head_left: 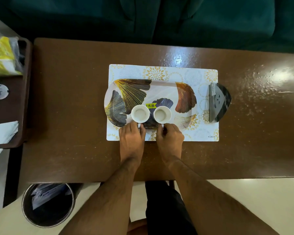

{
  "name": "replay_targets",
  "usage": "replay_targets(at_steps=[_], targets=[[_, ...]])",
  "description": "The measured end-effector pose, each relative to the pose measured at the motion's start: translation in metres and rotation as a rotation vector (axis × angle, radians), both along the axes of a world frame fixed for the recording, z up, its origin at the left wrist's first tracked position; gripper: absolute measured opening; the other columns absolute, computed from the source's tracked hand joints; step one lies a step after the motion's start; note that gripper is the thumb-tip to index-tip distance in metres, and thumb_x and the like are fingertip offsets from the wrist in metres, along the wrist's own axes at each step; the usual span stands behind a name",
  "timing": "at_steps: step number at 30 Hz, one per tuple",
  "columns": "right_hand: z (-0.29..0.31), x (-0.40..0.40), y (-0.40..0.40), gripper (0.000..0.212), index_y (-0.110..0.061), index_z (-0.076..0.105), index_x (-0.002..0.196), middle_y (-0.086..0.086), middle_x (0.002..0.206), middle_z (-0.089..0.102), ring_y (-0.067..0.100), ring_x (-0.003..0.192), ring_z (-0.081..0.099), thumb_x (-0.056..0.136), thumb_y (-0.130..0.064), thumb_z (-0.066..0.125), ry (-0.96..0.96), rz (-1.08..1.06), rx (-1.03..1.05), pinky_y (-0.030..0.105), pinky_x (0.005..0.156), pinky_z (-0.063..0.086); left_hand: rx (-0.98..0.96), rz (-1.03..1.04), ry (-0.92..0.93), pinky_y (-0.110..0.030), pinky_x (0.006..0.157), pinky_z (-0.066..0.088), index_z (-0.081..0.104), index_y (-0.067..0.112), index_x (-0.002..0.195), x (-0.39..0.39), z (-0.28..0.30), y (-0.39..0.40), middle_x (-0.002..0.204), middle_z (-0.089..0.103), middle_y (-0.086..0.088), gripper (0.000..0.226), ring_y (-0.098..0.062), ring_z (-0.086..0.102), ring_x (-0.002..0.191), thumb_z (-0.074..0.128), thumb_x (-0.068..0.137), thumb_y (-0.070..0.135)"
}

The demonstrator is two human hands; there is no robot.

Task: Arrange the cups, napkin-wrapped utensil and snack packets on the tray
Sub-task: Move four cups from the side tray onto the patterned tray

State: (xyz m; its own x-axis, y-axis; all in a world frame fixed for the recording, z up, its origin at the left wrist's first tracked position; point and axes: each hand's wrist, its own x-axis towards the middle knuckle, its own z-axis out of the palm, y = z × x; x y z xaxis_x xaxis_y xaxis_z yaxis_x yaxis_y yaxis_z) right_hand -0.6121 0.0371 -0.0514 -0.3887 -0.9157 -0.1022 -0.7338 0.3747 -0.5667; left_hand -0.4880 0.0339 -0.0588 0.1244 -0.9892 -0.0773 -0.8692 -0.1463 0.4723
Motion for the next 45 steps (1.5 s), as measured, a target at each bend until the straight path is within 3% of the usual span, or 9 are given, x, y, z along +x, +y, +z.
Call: replay_targets(at_steps=[15, 19, 24, 29, 34, 39, 45], targets=[[0.002, 0.000, -0.001, 0.018, -0.002, 0.067, 0.080, 0.013, 0.076, 0.067, 0.031, 0.066, 0.060, 0.093, -0.015, 0.070, 0.011, 0.012, 0.020, 0.042, 0.057, 0.049, 0.010, 0.004, -0.018, -0.041, 0.082, 0.050, 0.063, 0.006, 0.098, 0.001, -0.005, 0.001, 0.090, 0.071, -0.013, 0.020, -0.029, 0.066, 0.085, 0.060, 0.100, 0.026], [0.001, -0.004, 0.001, 0.026, -0.007, 0.069, 0.082, 0.011, 0.077, 0.069, 0.029, 0.067, 0.063, 0.091, -0.031, 0.073, 0.035, -0.006, -0.013, 0.038, 0.058, 0.050, 0.059, 0.015, -0.029, -0.042, 0.089, 0.050, 0.064, 0.007, 0.106, 0.003, -0.005, 0.001, 0.097, 0.073, -0.012, 0.029, -0.028, 0.067, 0.093, 0.056, 0.102, 0.035], [0.005, -0.012, 0.004, 0.041, -0.015, 0.068, 0.089, 0.002, 0.083, 0.069, 0.025, 0.075, 0.066, 0.086, -0.056, 0.059, 0.203, -0.052, 0.004, 0.029, 0.059, 0.044, 0.064, 0.040, -0.002, -0.041, 0.095, 0.049, 0.063, 0.012, 0.112, 0.008, 0.004, 0.002, 0.103, 0.072, -0.007, 0.041, -0.024, 0.066, 0.101, 0.052, 0.100, 0.049], [0.022, -0.013, -0.019, 0.041, -0.016, 0.062, 0.099, 0.001, 0.093, 0.063, 0.020, 0.091, 0.056, 0.088, -0.056, 0.060, 0.259, -0.052, -0.073, 0.037, 0.067, 0.049, -0.008, 0.075, -0.043, -0.041, 0.098, 0.047, 0.058, 0.013, 0.115, 0.029, 0.027, -0.020, 0.111, 0.068, -0.006, 0.038, -0.024, 0.060, 0.106, 0.047, 0.100, 0.047], [0.037, -0.007, -0.035, 0.038, -0.012, 0.061, 0.107, 0.006, 0.102, 0.064, 0.023, 0.098, 0.055, 0.086, -0.044, 0.065, 0.271, 0.035, -0.139, 0.040, 0.081, 0.048, -0.055, 0.058, -0.095, -0.040, 0.106, 0.042, 0.051, 0.014, 0.128, 0.046, 0.035, -0.034, 0.125, 0.062, -0.009, 0.041, -0.024, 0.053, 0.119, 0.046, 0.098, 0.042], [0.062, 0.030, -0.065, 0.055, -0.009, 0.060, 0.125, 0.011, 0.124, 0.066, 0.027, 0.116, 0.059, 0.088, -0.049, 0.057, 0.223, 0.181, -0.159, 0.043, 0.098, 0.050, -0.030, 0.023, -0.162, -0.043, 0.116, 0.043, 0.044, 0.014, 0.141, 0.089, 0.052, -0.061, 0.141, 0.054, -0.010, 0.054, -0.026, 0.049, 0.133, 0.042, 0.100, 0.048], [0.070, 0.100, -0.100, 0.065, -0.007, 0.055, 0.137, 0.014, 0.138, 0.062, 0.033, 0.127, 0.058, 0.088, -0.050, 0.059, 0.248, 0.344, -0.089, 0.049, 0.105, 0.051, -0.031, 0.067, -0.252, -0.044, 0.123, 0.033, 0.040, 0.012, 0.147, 0.166, 0.070, -0.085, 0.149, 0.049, -0.011, 0.058, -0.028, 0.043, 0.142, 0.039, 0.102, 0.047]])
